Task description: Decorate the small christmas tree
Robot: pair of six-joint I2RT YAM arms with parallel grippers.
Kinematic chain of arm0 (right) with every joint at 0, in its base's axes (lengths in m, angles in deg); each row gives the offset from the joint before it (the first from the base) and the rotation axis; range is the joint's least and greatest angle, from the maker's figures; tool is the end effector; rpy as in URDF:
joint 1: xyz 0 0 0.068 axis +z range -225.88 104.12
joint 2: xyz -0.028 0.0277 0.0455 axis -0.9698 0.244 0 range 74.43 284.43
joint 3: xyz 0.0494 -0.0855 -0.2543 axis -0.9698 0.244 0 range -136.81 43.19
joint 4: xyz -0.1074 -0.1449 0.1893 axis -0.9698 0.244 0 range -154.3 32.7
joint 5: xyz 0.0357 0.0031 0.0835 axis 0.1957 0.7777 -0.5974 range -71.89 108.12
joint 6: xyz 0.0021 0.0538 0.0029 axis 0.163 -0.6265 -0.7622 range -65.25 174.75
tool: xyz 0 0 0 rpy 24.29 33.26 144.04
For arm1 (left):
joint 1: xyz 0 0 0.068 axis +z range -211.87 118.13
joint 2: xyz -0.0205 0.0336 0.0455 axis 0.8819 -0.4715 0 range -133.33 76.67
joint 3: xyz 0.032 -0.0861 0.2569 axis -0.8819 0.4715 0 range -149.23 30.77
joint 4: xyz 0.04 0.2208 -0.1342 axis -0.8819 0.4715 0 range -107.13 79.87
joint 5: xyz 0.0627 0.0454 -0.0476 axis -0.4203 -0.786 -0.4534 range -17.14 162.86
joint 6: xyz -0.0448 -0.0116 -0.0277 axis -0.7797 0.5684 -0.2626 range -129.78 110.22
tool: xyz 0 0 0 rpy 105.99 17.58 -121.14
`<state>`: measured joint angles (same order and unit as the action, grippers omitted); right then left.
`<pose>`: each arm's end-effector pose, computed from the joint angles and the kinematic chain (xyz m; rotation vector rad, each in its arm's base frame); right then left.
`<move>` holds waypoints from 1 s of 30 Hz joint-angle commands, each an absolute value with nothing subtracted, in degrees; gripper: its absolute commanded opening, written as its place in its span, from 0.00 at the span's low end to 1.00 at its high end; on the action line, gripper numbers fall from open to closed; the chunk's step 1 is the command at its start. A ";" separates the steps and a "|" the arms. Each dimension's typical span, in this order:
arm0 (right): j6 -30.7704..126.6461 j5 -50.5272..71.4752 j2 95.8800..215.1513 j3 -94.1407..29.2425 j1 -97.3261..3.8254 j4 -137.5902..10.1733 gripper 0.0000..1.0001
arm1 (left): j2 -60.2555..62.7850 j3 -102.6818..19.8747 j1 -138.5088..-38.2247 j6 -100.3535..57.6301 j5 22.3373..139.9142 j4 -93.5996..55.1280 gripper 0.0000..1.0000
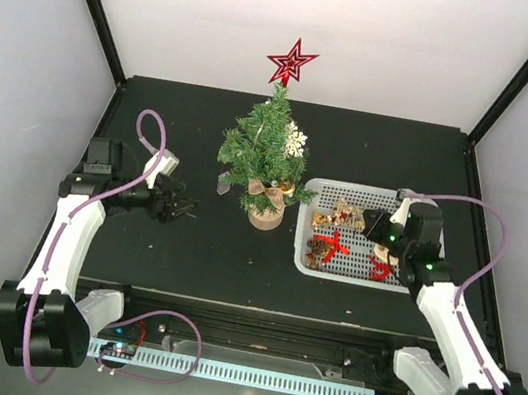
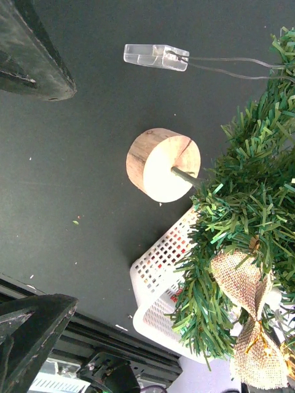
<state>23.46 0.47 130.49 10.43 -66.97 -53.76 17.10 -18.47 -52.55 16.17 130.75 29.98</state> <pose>0.2067 0.0434 0.2306 0.2501 2.2092 0.7292 0.1904 0.0007 0.2779 0.6548 2.0779 -0.9432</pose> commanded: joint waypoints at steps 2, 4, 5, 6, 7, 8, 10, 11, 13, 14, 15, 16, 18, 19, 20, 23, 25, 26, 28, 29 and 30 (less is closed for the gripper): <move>26.58 12.01 122.77 2.14 -59.10 -40.52 0.05 | 18.81 -18.81 -52.45 16.71 131.93 30.09 0.86; 26.79 15.88 120.51 -1.91 -54.91 -35.52 0.04 | 19.13 -18.66 -52.41 16.47 131.63 29.84 0.86; 26.80 17.74 119.51 -4.32 -53.07 -32.78 0.04 | 19.26 -18.57 -52.38 16.34 131.52 29.69 0.86; 26.85 19.71 118.58 -7.44 -51.56 -30.41 0.03 | 19.50 -18.54 -52.35 16.17 131.35 29.57 0.86; 26.73 20.64 117.62 -9.55 -50.29 -28.05 0.03 | 19.66 -18.46 -52.34 15.96 131.13 29.35 0.86; 26.64 20.97 116.75 -11.54 -49.29 -26.20 0.02 | 19.85 -18.45 -52.36 15.85 130.92 29.12 0.86; 26.61 20.57 115.10 -14.97 -47.14 -23.29 0.02 | 20.38 -18.20 -52.37 15.28 130.23 28.55 0.86; 26.42 20.33 114.47 -16.67 -45.57 -21.81 0.02 | 20.58 -18.18 -52.34 15.19 129.93 28.35 0.86; 26.52 19.56 113.54 -19.82 -43.31 -20.21 0.02 | 20.87 -18.04 -52.34 15.05 129.70 28.15 0.86; 26.51 18.90 113.35 -21.50 -42.41 -19.62 0.01 | 21.01 -17.97 -52.37 14.86 129.67 28.10 0.86; 26.47 18.04 113.36 -23.10 -41.68 -19.35 0.01 | 21.20 -17.93 -52.36 14.74 129.60 27.93 0.86; 26.33 16.79 113.45 -24.50 -41.14 -19.51 0.01 | 21.33 -17.93 -52.30 14.68 129.54 27.79 0.86; 25.41 13.98 113.55 -26.42 -39.60 -21.84 0.01 | 21.62 -17.77 -52.37 14.47 129.35 27.60 0.87; 24.48 12.87 113.71 -26.93 -38.54 -23.84 0.01 | 21.65 -17.77 -52.34 14.41 129.28 27.52 0.87; 23.70 12.33 114.41 -27.71 -37.04 -25.68 0.01 | 21.73 -17.79 -52.31 14.42 129.17 27.56 0.87; 23.68 17.38 119.53 -32.58 -29.72 -27.28 0.01 | 22.12 -17.79 -52.34 14.38 128.65 27.53 0.87; 25.49 23.77 124.12 -35.91 -22.33 -27.72 0.01 | 22.62 -17.75 -52.28 14.18 128.03 27.31 0.87; 26.55 26.84 126.67 -38.18 -18.99 -27.41 0.01 | 22.88 -17.66 -52.28 13.94 127.63 27.09 0.87; 28.62 30.86 132.36 -42.70 -13.52 -26.45 0.01 | 23.41 -17.66 -52.23 13.34 126.71 26.56 0.87; 29.17 32.14 135.38 -44.65 -12.34 -26.39 0.01 | 23.63 -17.65 -52.24 12.92 126.25 26.25 0.87; 29.78 33.24 136.76 -46.08 -11.31 -26.73 0.01 | 23.79 -17.64 -52.21 12.63 125.81 26.06 0.87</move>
<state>26.22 24.05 129.13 -40.45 -16.57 -25.96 22.39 -17.48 -52.55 14.14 127.63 28.10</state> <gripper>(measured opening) 0.012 0.867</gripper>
